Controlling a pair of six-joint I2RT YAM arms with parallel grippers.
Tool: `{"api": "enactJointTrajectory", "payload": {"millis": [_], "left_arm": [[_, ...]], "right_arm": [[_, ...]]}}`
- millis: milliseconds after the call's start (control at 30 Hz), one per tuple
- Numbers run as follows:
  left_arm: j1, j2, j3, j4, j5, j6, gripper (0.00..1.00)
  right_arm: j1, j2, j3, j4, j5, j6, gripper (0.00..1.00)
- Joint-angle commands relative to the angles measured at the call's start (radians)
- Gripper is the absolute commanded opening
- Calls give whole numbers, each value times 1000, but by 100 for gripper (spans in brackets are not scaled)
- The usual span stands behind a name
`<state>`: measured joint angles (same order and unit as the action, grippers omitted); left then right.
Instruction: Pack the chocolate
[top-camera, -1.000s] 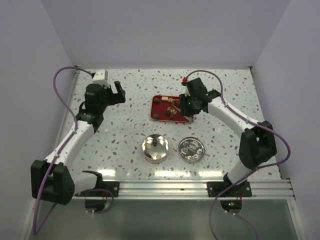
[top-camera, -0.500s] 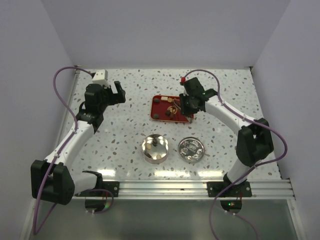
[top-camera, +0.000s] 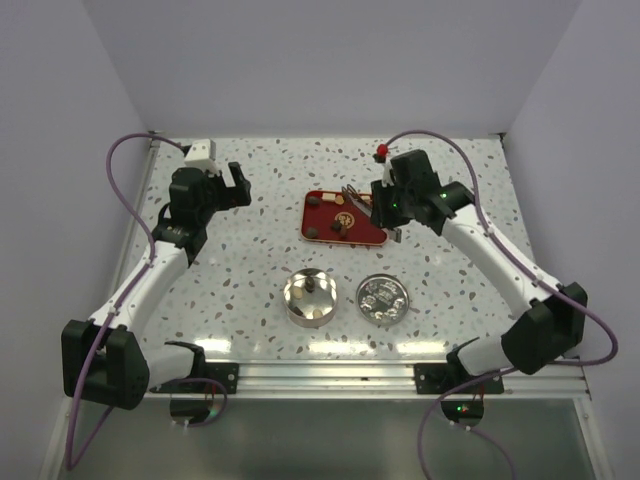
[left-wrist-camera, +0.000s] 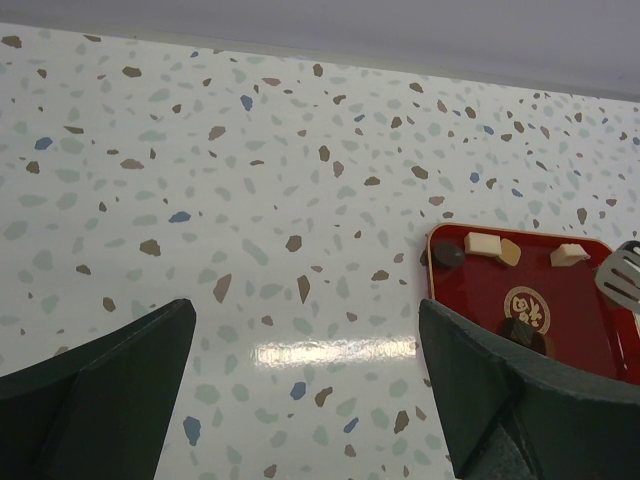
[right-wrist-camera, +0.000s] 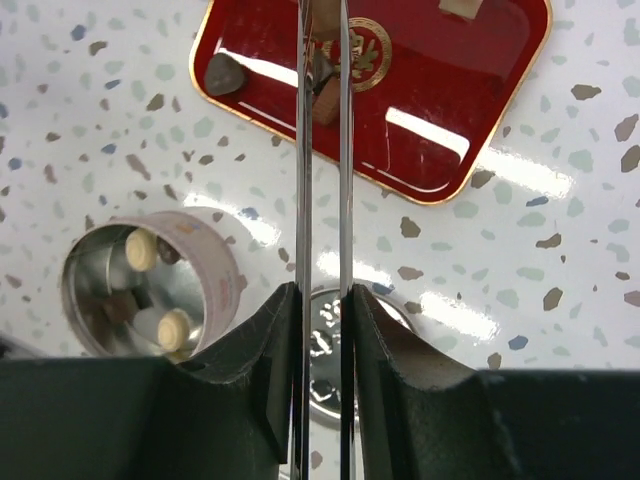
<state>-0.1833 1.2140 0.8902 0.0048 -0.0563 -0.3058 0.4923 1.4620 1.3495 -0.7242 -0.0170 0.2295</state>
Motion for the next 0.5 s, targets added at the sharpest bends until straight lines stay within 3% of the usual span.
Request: {"api": "enactJointTrajectory", "payload": {"millis": [0,167,300,467], "left_arm": [[5,1,15,21,4,-15,100],[5,-1,19,17,3,-16,100],[5,2,21,15,1,-16,100],[4,-1,23,6,-4,-13,100]], "right_arm": [[2,-94,-10,-90,-98,-55,20],[37,-189,-62,-193,-248,-96,20],[130,-233,-76,-256,-282,-107,20],[144,-288,-61,-276,-353,-79,20]]}}
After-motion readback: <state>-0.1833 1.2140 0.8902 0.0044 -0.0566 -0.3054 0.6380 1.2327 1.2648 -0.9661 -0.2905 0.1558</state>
